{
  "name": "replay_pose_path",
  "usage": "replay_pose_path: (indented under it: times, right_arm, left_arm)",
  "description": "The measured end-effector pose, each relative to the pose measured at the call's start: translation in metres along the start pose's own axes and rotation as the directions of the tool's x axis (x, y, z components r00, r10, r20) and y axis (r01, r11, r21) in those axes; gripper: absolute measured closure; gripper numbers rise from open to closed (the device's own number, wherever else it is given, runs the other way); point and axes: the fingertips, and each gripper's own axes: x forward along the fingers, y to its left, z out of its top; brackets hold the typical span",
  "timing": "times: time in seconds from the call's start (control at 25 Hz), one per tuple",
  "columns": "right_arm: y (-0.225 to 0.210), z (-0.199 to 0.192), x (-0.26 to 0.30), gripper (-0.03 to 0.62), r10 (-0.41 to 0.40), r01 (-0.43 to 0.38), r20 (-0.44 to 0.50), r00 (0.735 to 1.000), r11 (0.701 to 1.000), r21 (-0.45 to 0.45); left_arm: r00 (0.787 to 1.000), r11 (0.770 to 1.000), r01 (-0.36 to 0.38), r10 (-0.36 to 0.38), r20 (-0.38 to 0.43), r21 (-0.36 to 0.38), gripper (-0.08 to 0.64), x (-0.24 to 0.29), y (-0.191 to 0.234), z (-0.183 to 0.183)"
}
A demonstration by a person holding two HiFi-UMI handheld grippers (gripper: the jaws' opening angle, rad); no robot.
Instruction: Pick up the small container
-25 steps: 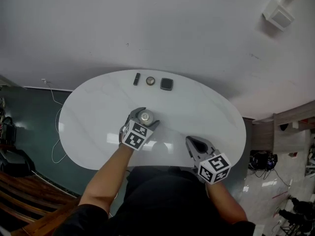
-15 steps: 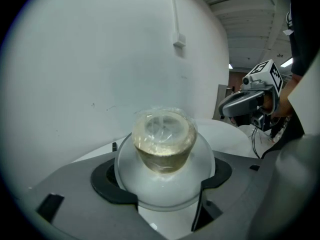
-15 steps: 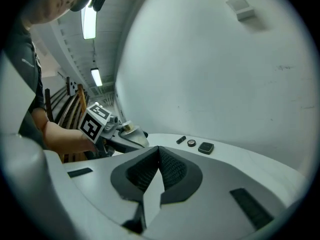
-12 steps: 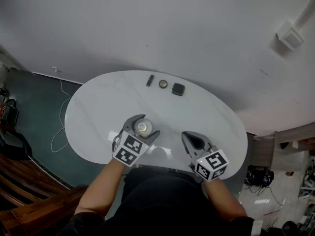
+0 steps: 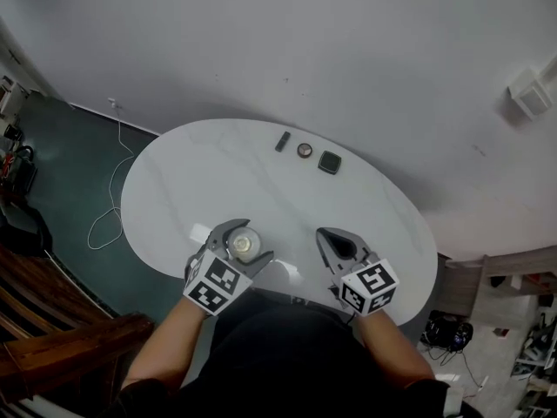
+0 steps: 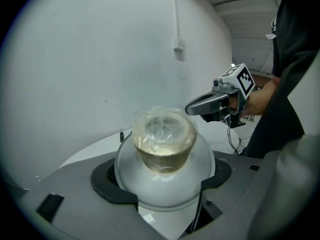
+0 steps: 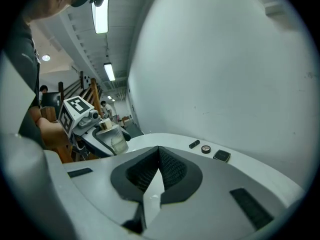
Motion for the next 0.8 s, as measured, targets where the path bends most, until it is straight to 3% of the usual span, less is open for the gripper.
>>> replay_pose_path:
  times: [0.28,0.8]
  right_arm:
    - [0.0,0.01,0.005,0.597,0.004,-0.004,0.016,1.0,1.0,-0.01]
    - [-0.01,0.011,-0.002,0.597,-0.054,0.053,0.039,0.998,0.998,0.025]
  left_arm:
    - [1.0,1.0,-0.025,0.025,0.018,0.002,0.212,-0.016,0.008,0.004]
    - [0.999,0.998,0.027,-0.029,0.034,0.065,0.212,-0.013,-0.009,0.025]
